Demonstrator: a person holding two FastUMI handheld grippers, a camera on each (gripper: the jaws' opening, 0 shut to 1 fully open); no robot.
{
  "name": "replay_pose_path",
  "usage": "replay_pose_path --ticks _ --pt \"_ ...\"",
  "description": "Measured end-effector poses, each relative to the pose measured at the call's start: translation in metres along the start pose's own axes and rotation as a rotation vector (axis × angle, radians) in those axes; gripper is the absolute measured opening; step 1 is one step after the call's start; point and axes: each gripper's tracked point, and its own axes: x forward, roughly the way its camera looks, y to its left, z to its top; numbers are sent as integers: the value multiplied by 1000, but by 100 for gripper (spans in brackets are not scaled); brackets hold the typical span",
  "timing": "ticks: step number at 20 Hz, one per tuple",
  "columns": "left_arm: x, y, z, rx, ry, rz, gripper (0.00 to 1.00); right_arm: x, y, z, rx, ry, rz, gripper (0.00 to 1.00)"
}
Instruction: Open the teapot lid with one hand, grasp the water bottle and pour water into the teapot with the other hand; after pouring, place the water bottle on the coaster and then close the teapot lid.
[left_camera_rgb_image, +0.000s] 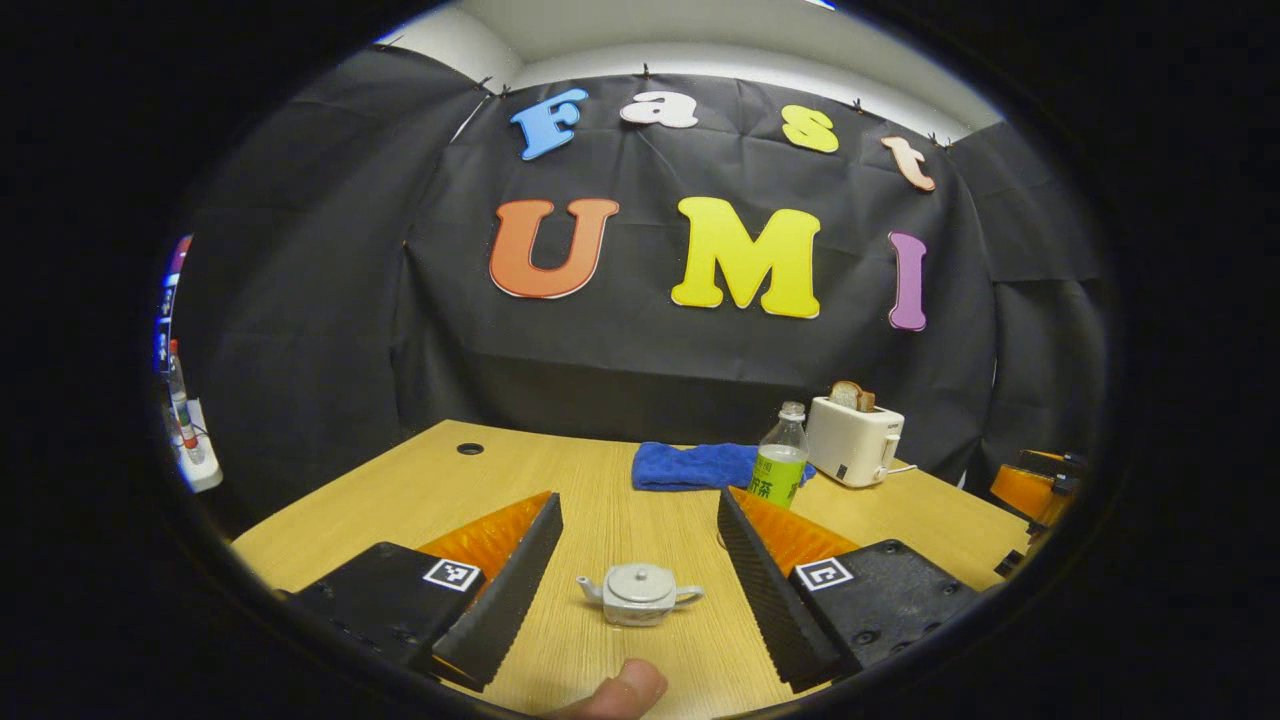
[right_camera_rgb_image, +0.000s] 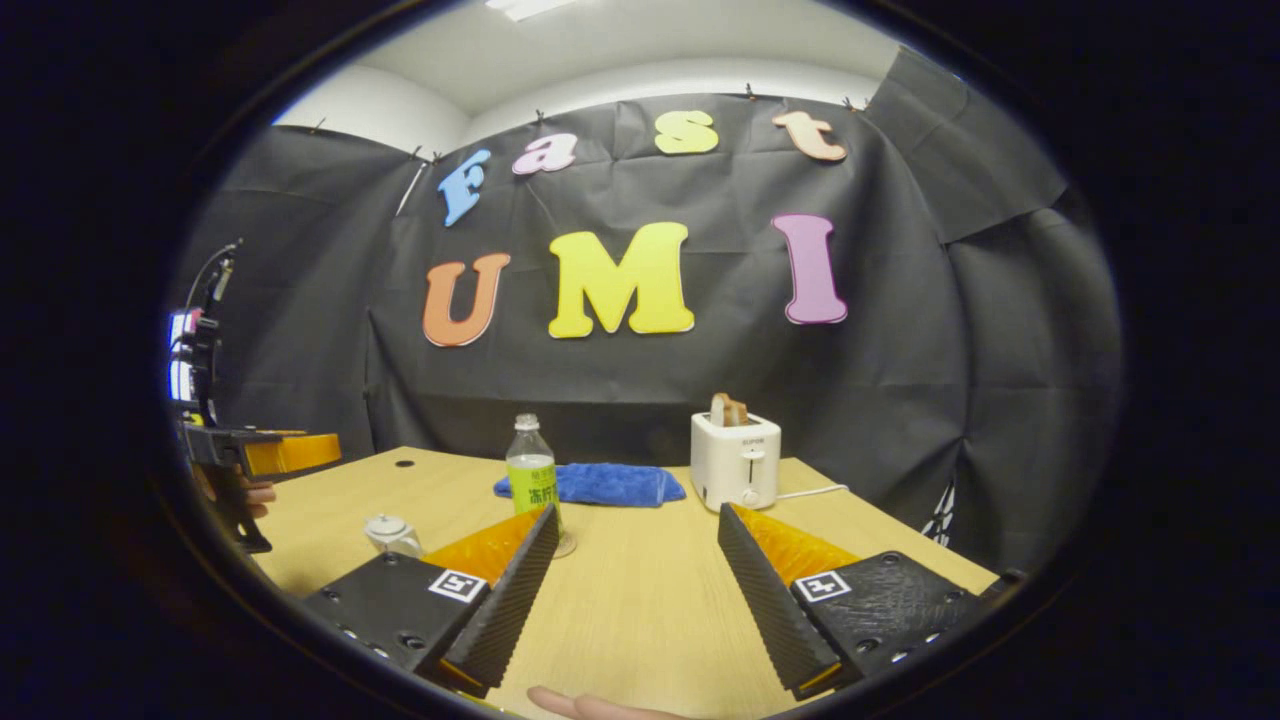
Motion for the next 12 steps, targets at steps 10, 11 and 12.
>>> replay_pose_path --ticks 10,11,12 --pt "-85 -24 30 73 -35 8 98 -54 29 30 -31 -28 -33 95" --pt "-86 -27 25 87 -19 2 98 -55 35 29 -42 -27 -19 95" --pt "-89 -28 24 103 -10 2 98 -55 40 27 -58 -23 -8 95"
